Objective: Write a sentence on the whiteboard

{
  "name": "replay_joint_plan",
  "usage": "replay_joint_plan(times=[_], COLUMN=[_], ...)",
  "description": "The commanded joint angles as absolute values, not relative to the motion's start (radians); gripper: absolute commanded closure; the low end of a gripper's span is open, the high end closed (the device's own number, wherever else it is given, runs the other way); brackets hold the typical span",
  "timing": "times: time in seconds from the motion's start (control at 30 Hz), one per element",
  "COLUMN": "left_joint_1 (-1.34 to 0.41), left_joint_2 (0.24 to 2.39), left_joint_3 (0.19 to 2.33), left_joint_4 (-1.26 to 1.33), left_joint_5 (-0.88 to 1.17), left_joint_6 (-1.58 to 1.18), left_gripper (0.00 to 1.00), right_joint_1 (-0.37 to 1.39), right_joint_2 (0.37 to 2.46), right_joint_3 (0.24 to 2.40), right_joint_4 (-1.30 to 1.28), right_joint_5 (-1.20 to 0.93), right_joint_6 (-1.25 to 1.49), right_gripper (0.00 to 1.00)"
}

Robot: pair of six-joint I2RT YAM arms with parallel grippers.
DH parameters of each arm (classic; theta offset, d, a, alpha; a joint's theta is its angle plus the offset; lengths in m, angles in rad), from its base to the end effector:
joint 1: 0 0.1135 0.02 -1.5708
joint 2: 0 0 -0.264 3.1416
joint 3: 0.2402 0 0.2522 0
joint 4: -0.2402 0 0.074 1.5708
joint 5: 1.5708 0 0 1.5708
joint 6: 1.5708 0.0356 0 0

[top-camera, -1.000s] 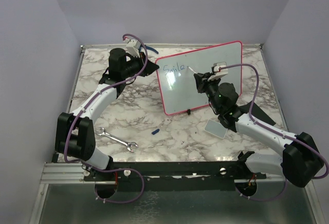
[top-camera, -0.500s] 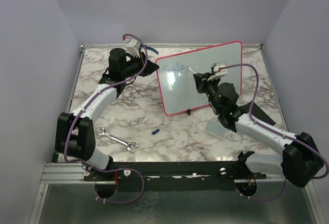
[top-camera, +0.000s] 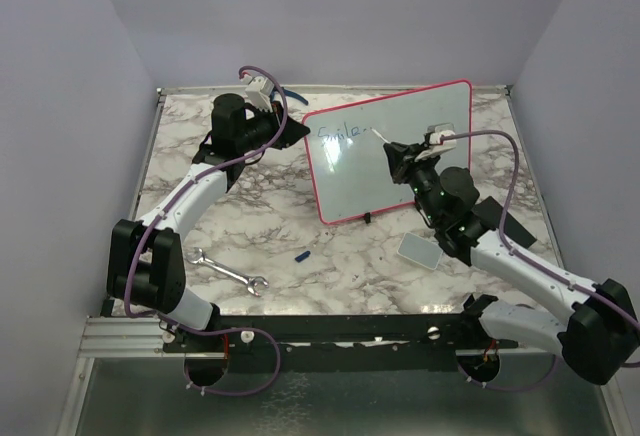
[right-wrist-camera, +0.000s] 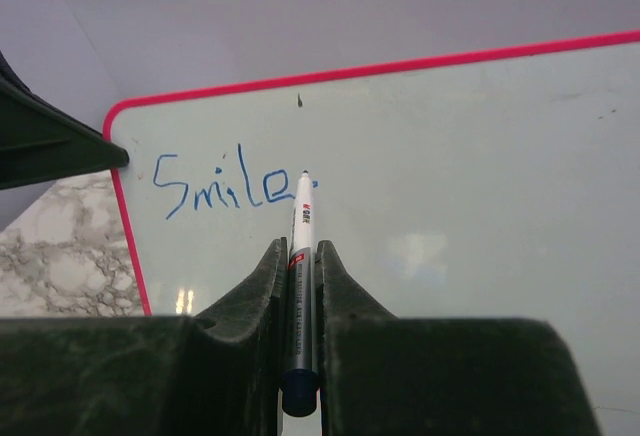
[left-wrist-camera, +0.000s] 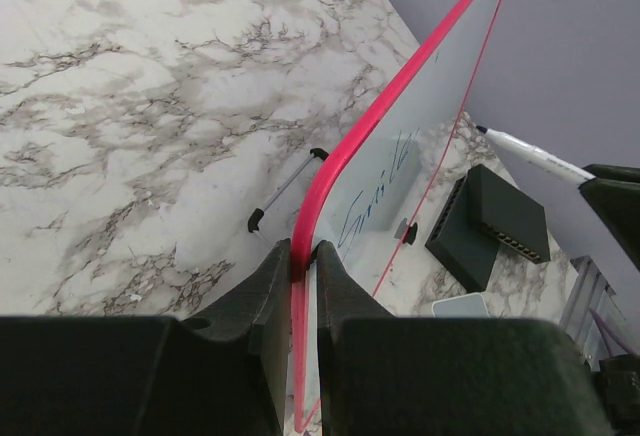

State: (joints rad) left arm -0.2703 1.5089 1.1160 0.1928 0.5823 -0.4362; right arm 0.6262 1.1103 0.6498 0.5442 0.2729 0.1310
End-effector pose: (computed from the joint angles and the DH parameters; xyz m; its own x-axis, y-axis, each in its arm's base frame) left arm 0.3365 -0.1136 0.3180 -0.4873 -0.2311 -0.8421 0.5920 0.6215 -0.5131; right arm 0.2136 0.1427 0.3039 0.0219 0.1711 -0.9850 -0.3526 0.9233 0.1525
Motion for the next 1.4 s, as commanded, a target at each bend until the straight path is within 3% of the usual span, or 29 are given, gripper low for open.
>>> replay_joint_plan(times=[0.0, 0.27, 0.63, 1.37], left_joint_1=[-0.266, -0.264, -0.252, -0.244], left_joint_2=[1.475, 1.467, 1.467, 1.486], left_joint_3=[1.115, 1.112, 1.115, 1.12], left_joint_4=[0.204, 0.204, 0.192, 0.177], left_joint_5=[0.567, 0.563, 0.571, 0.581], left_joint_6=[-0.424, -0.418, -0.397, -0.385], left_gripper=[0.97, 0.97, 0.97, 0.97], right_joint_1=[0.619, 0.604, 0.477, 0.471], right_joint_2=[1.047, 1.06, 1.057, 1.125], right_joint_3=[0.647, 0.668, 0.662, 0.654], right_joint_4=[0.487, 0.49, 0.509, 0.564], right_joint_5=[0.291, 0.328, 0.166, 0.058], right_joint_6=[0.144, 0.108, 0.131, 0.127], right_gripper=[1.0, 1.0, 1.0, 0.99])
